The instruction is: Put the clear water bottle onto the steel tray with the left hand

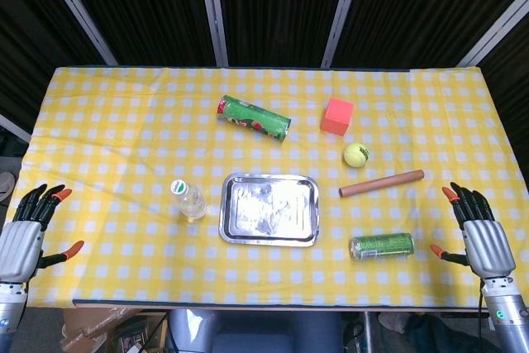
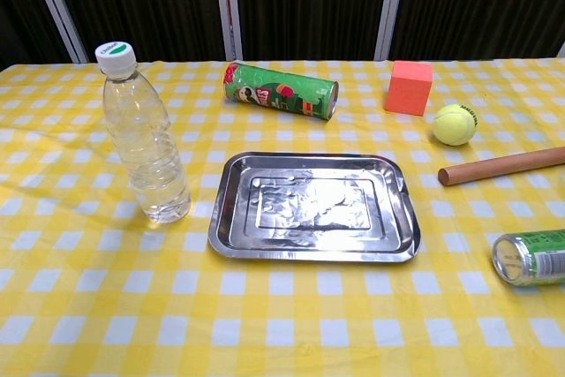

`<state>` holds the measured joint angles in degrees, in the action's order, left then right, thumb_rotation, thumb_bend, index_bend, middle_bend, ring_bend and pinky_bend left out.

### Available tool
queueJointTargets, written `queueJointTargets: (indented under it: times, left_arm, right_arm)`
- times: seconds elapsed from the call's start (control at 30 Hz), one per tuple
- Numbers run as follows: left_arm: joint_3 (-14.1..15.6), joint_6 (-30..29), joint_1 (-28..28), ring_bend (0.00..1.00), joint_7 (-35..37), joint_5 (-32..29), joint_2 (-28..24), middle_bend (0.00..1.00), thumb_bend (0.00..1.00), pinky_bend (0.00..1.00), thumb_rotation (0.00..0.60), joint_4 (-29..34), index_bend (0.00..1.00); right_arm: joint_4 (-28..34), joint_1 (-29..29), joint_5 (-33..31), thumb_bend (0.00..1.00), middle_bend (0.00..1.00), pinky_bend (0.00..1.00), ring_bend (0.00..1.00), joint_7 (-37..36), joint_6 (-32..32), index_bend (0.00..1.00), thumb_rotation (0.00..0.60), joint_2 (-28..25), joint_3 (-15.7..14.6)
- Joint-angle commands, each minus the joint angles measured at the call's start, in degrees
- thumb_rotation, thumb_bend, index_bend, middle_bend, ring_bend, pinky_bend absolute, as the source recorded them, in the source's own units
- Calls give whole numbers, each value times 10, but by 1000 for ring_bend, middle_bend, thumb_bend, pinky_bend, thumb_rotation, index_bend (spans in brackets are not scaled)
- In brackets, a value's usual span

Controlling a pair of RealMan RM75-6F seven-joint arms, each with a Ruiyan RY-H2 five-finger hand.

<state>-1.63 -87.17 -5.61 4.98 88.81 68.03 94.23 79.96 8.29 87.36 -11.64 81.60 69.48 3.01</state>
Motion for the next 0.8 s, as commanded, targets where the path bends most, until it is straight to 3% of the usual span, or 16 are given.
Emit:
queueJointTargets:
  times: [0.03,0.53,0.8]
  left_arm:
    - [1,-1,1,0,0,3,-1,100,220,0,600,3,142]
    - [4,4,-1,0,15,9,-4,100,220,0,600,9,145]
    - [-1,30,-12,0,96,-7,3,100,192,0,600,19,145]
  right_arm:
    - [0,0,0,50,0,0,0,1,-1,38,600,0,-1]
    - [8,-2,0,49,0,0,0,10,-2,37,600,-3,-4]
    - [12,-1,3,50,0,0,0,1,-5,37,600,-6,-6]
